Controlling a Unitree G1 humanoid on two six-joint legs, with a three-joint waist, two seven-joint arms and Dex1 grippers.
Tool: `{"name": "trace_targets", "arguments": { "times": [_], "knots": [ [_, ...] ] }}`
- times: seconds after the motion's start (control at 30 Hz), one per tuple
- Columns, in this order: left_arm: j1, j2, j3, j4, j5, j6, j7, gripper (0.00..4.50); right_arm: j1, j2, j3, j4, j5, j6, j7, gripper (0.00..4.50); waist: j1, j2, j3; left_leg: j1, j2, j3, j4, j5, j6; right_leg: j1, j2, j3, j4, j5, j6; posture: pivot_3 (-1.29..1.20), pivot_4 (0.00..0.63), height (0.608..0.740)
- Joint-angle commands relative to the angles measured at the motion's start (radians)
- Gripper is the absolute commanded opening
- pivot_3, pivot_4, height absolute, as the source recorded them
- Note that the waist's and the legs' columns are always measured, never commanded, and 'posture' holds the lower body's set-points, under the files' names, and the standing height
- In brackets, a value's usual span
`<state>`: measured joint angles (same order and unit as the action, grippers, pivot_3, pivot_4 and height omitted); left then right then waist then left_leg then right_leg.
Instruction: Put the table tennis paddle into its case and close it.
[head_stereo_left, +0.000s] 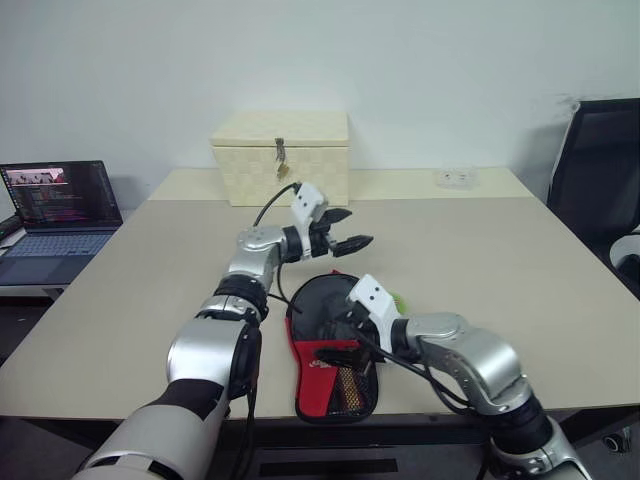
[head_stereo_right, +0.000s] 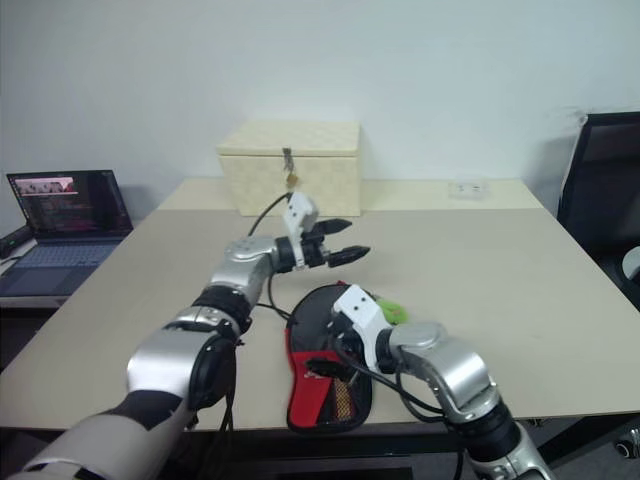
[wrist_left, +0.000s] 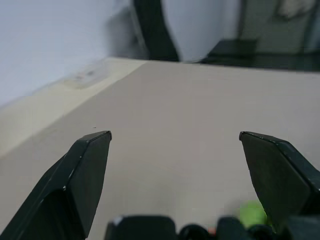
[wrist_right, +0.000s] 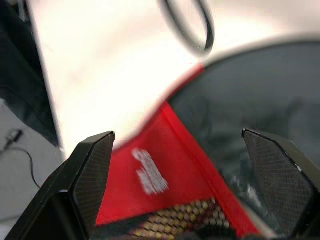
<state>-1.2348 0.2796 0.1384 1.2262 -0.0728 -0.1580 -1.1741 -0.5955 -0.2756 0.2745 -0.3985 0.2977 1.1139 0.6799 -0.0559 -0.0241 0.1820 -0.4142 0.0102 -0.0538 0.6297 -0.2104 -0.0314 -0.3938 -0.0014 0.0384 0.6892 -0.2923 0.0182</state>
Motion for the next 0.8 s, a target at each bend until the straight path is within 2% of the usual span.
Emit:
{"name": "trace_targets", "arguments": {
  "times": [0.03,0.17,0.3,0.47,0.6,0.8],
  "knots": [
    [0.07,0.05,-0.031,-0.073,-0.007,0.033,-0.117,4.47,-0.001,-0.054,-0.116,-0.138,0.11,0.072,0.035,4.5,0.001,0.0,0.0,0.0,0.0,0.0,0.0,0.0,0.0,0.0,0.0,0.0,0.0,0.0,0.0,0.0,0.15,0.74],
    [0.139,0.066,-0.081,-0.12,0.006,0.066,-0.176,4.47,0.02,-0.129,-0.197,-0.179,0.162,0.104,0.025,4.5,0.005,0.0,0.0,-0.002,0.0,-0.001,0.0,0.0,0.0,-0.001,0.0,-0.001,0.0,0.0,0.0,0.0,0.15,0.74],
    [0.176,0.071,-0.129,-0.105,0.043,0.059,-0.158,4.47,0.027,-0.177,-0.195,-0.128,0.12,0.06,-0.039,4.5,0.009,0.0,0.0,-0.002,0.0,-0.001,0.0,0.0,0.0,-0.001,0.0,0.0,0.0,0.0,0.0,0.0,0.15,0.74],
    [0.212,0.061,-0.195,-0.045,0.119,-0.003,-0.082,4.47,0.01,-0.146,-0.09,0.033,-0.009,-0.089,-0.154,4.5,0.004,0.0,0.0,-0.001,0.0,0.001,0.0,0.0,0.0,-0.002,0.0,0.001,0.001,0.0,0.0,0.0,0.15,0.74],
    [0.216,0.044,-0.209,-0.022,0.132,-0.018,-0.06,4.47,0.006,-0.143,-0.018,0.146,-0.088,-0.206,-0.168,4.5,0.007,0.0,0.0,-0.002,-0.001,0.001,0.0,0.0,0.0,-0.003,0.0,0.001,0.002,0.0,0.0,0.0,0.15,0.74],
    [0.216,0.032,-0.215,-0.017,0.135,-0.029,-0.054,4.47,-0.019,-0.091,-0.024,0.296,-0.132,-0.289,-0.2,4.5,0.008,0.0,0.0,-0.001,-0.001,0.001,0.001,0.0,0.0,-0.002,0.0,0.001,0.002,0.0,0.0,0.0,0.15,0.74]
  ]
}}
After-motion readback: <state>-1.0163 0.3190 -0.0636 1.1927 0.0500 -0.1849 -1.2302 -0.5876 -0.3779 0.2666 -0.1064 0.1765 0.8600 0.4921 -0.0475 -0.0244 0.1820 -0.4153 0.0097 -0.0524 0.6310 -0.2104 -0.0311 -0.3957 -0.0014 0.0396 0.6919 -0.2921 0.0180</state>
